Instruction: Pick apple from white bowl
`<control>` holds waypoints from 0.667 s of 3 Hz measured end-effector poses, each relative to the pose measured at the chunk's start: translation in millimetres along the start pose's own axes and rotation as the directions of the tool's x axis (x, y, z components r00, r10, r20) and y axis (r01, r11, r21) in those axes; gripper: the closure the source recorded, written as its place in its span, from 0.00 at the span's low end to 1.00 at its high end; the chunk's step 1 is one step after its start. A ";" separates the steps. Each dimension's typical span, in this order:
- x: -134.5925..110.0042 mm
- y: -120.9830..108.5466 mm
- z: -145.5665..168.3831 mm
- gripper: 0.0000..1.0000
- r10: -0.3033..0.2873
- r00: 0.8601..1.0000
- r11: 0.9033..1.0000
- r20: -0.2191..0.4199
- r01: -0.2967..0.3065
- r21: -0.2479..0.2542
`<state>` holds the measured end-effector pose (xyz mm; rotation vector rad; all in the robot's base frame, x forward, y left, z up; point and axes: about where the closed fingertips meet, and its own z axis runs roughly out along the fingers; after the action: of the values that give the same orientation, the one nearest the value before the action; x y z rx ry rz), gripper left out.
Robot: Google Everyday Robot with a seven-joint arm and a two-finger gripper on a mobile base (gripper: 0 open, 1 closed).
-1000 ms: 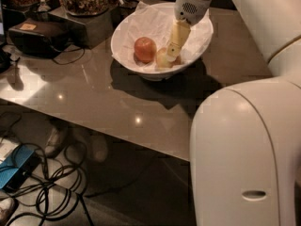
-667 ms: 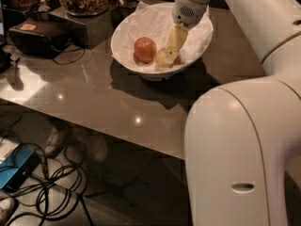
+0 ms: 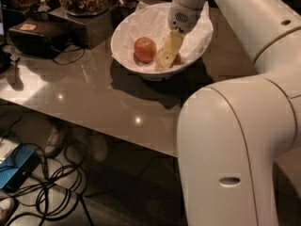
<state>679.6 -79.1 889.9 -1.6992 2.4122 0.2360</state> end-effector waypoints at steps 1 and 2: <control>0.0 0.0 7.8 0.27 0.001 1.000 1.000 -0.011 -0.001 -0.015; 1.1 -0.7 14.3 0.27 0.001 1.000 1.000 -0.023 -0.001 -0.026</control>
Offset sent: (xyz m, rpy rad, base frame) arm -0.0473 -0.0220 -0.0105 -0.0971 0.2381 0.0492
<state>680.6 -77.0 875.7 -1.7210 2.4370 0.2510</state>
